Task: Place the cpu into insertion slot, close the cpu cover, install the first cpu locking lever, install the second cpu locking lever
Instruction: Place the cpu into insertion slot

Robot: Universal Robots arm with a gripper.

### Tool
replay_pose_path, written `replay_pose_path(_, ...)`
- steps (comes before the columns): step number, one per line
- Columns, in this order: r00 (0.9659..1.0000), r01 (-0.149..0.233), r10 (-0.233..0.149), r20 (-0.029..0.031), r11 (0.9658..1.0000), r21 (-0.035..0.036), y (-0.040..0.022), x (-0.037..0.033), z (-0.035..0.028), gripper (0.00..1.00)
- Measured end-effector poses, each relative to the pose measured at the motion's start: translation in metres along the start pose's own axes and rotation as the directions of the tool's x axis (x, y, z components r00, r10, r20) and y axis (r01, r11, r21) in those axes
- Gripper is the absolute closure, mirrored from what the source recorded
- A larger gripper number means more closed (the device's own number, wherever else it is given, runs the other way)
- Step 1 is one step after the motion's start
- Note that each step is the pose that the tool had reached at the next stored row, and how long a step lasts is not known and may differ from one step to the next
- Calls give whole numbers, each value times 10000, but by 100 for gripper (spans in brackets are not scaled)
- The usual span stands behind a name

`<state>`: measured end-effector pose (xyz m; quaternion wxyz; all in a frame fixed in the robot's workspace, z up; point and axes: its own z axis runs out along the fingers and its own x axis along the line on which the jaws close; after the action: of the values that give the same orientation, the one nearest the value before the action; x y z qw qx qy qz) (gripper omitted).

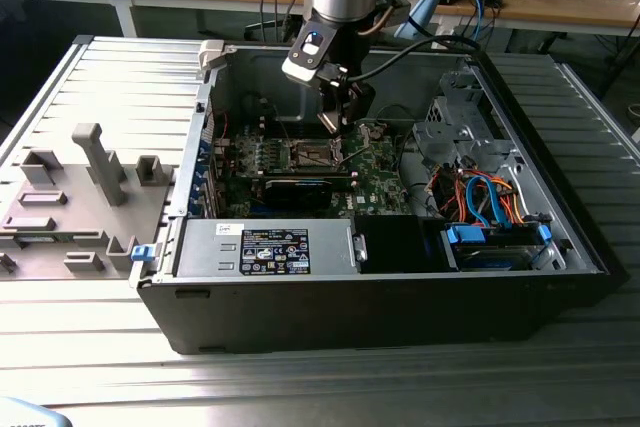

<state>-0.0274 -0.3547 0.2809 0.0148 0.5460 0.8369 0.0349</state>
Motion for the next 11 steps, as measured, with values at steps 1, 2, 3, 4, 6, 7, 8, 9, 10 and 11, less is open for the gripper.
replay_pose_path(1,10000,-4,4,1,10000,1,0,0,0,45)
replay_pose_path(2,10000,-9,9,1,10000,0,0,0,1,45)
replay_pose_path(3,10000,-15,15,1,10000,0,0,0,1,45)
replay_pose_path(4,10000,-20,20,2,10000,0,0,0,1,45)
replay_pose_path(6,10000,-32,32,3,10000,0,0,0,3,45)
replay_pose_path(7,10000,-35,35,3,10000,0,0,0,4,45)
replay_pose_path(8,10000,-47,47,3,10000,0,0,0,6,45)
replay_pose_path(9,10000,-62,62,5,10000,-1,-1,0,8,45)
replay_pose_path(10,10000,-65,65,5,10000,-1,-1,0,9,45)
replay_pose_path(11,10000,-69,69,5,10000,0,-1,0,10,45)
